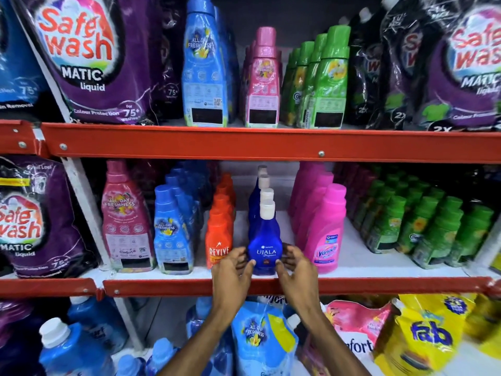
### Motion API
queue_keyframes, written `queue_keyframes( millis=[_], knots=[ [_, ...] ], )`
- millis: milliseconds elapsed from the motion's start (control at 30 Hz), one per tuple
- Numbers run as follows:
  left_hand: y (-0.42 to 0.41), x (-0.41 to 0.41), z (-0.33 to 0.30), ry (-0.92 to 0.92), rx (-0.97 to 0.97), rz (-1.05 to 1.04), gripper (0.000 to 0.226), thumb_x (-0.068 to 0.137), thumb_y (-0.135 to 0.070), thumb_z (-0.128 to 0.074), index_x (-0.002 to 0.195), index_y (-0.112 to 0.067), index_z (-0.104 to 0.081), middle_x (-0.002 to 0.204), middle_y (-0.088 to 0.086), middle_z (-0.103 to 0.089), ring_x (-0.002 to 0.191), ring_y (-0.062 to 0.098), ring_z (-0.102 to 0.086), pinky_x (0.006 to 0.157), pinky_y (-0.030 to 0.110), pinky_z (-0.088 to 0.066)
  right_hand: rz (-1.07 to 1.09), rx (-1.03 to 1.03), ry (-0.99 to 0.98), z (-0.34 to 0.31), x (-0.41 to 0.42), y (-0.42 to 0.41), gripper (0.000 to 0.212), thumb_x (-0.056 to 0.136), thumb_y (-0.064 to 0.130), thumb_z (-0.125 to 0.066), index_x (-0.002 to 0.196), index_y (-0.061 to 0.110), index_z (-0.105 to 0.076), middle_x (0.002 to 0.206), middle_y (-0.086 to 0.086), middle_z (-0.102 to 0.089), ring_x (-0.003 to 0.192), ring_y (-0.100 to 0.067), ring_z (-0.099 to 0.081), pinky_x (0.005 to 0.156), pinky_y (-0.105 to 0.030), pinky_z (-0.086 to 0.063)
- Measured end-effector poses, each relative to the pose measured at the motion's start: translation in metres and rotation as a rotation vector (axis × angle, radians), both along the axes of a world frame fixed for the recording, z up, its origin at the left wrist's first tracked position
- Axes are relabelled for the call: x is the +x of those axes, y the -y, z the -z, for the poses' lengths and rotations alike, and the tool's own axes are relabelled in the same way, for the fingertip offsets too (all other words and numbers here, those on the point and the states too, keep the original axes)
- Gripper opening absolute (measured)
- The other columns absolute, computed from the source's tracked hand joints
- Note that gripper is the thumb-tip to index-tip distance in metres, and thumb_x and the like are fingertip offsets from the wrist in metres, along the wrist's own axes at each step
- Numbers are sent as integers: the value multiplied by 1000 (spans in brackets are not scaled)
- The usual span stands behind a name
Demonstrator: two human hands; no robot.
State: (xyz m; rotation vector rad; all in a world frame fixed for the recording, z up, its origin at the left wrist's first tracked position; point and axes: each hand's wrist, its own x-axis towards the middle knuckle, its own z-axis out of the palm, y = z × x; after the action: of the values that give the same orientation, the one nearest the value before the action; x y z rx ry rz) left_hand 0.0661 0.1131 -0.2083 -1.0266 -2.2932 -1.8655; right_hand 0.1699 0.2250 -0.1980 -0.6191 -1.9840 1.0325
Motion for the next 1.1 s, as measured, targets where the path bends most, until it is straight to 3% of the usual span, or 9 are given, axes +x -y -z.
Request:
queue_keyframes(
  millis=[167, 300, 433, 567, 700, 800, 933, 1000, 1100],
  knots=[
    [-2, -2, 3, -17, -13, -23, 30, 92, -3, -69, 122, -4, -66, 103, -1, -76, 90, -12, -69, 82, 9, -56, -12, -17, -19, 3, 0, -3, 34, 86, 1, -66, 118, 11, -65, 103, -2, -76, 88, -7, -71, 79, -8, -53],
    [-3, -2, 4, -5, -8, -14, 30, 92, -5, -70, 122, -8, -67, 106, 0, -77, 90, -12, -69, 85, 14, -59, 2, -16, -32, 4, 0, -4, 33, 87, 0, -65, 117, 12, -65, 102, 0, -74, 86, -2, -69, 75, -1, -48],
    [-4, -1, 6, -14, 13, 1, 31, 91, -3, -71, 118, -17, -67, 94, -26, -70, 86, -16, -68, 75, 1, -51, -13, -38, -60, 5, -1, -5, 33, 86, -1, -64, 115, 13, -65, 102, -1, -75, 88, 1, -69, 78, -6, -51],
    [-4, 8, 5, 9, 94, -52, 36, 87, -6, -76, 117, -23, -66, 94, -20, -71, 86, -11, -70, 75, 5, -54, 27, -65, -129, 8, 8, -6, 32, 86, 5, -70, 117, 14, -67, 104, 2, -75, 90, -2, -71, 82, -11, -54],
    [-8, 32, 7, -150, 213, -215, 26, 85, -6, -76, 99, -27, -70, 93, -13, -69, 83, 8, -70, 77, 24, -59, 197, 69, -238, 11, 38, -15, 21, 81, 7, -73, 92, 25, -70, 87, 11, -72, 76, -5, -70, 72, -17, -54],
    [-28, 54, 5, -218, 203, -157, 17, 82, -11, -74, 88, -27, -69, 83, -10, -68, 75, 9, -67, 73, 29, -56, 348, 103, -307, 9, 61, -33, 21, 77, 7, -68, 84, 26, -60, 82, 7, -63, 73, -12, -63, 68, -20, -49],
    [-62, 72, 2, -118, 58, 19, 29, 83, -13, -79, 109, -22, -72, 97, -5, -76, 83, 9, -71, 82, 31, -60, 349, -2, -138, 6, 71, -64, 38, 80, 1, -68, 116, 8, -58, 111, -11, -65, 94, -28, -66, 86, -41, -55],
    [-76, 74, 0, -87, -6, 61, 39, 84, -18, -80, 121, -16, -69, 105, -5, -75, 90, 11, -72, 87, 30, -60, 264, -8, -7, 3, 72, -75, 47, 83, 0, -64, 130, 3, -54, 125, -15, -65, 107, -30, -67, 95, -42, -54],
    [-89, 72, -4, -104, -54, 93, 42, 85, -21, -80, 124, -15, -66, 105, -3, -78, 91, 8, -73, 87, 23, -59, 180, -6, 66, 0, 73, -85, 43, 86, 0, -61, 128, 5, -59, 120, -12, -72, 102, -25, -71, 94, -33, -54]
  ],
)
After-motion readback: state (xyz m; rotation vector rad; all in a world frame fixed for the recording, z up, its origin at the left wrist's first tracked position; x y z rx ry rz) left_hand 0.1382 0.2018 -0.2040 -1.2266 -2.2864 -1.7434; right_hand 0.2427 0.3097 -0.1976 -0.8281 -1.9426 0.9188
